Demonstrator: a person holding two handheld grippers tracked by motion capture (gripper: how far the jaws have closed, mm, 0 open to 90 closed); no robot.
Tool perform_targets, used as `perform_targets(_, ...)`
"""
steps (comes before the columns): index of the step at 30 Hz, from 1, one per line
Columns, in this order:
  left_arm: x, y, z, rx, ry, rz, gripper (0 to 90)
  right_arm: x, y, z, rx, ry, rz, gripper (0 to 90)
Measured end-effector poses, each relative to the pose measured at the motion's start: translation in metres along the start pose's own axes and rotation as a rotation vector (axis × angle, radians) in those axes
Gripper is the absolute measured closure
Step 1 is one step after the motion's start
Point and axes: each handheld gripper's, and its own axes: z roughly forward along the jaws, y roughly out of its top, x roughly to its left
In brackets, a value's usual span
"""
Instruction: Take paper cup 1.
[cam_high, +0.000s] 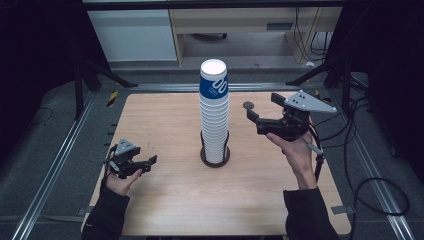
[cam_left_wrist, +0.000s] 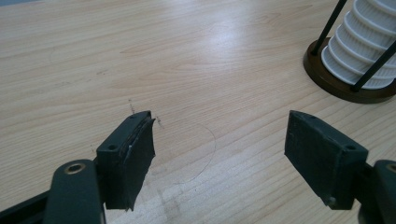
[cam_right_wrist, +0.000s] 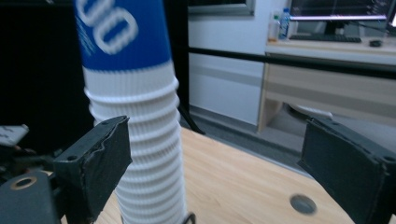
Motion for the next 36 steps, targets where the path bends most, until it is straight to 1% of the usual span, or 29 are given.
perform_targets(1,0.000,0.000,0.001,0.001,-0.006,-0.003,23.5,0.002,0.003,0.002,-0.005,0.009,0.001,8.4)
perform_targets(3,0.000,0.000,0.001,0.001,-0.005,-0.003,23.4,0.007,0.008,0.005,-0.012,0.030,0.012,8.1)
perform_targets(8,0.001,-0.001,0.000,-0.002,-0.007,-0.009,23.2,0.021,0.020,0.015,-0.025,0.080,-0.003,7.4)
perform_targets(12,0.001,-0.001,0.000,0.000,-0.008,-0.004,23.0,0.031,0.027,0.025,-0.033,0.106,-0.013,7.3)
perform_targets(18,0.000,-0.001,0.001,-0.004,-0.016,-0.009,22.8,0.041,0.035,0.046,-0.037,0.135,-0.018,6.9)
perform_targets(21,0.000,-0.001,0.000,-0.002,-0.013,-0.002,22.7,0.044,0.036,0.057,-0.027,0.132,-0.023,7.0)
perform_targets(24,0.000,-0.001,0.001,-0.004,-0.017,-0.007,22.6,0.045,0.036,0.066,-0.022,0.130,-0.015,7.2)
perform_targets(27,0.000,-0.002,0.001,-0.004,-0.018,-0.008,22.6,0.045,0.036,0.074,-0.024,0.139,-0.002,7.2)
perform_targets(30,0.001,-0.002,0.002,0.006,-0.013,-0.001,22.5,0.046,0.035,0.082,-0.014,0.134,-0.003,7.2)
perform_targets(36,0.001,-0.002,0.002,-0.002,-0.016,-0.010,22.5,0.049,0.032,0.095,0.006,0.138,-0.003,8.3)
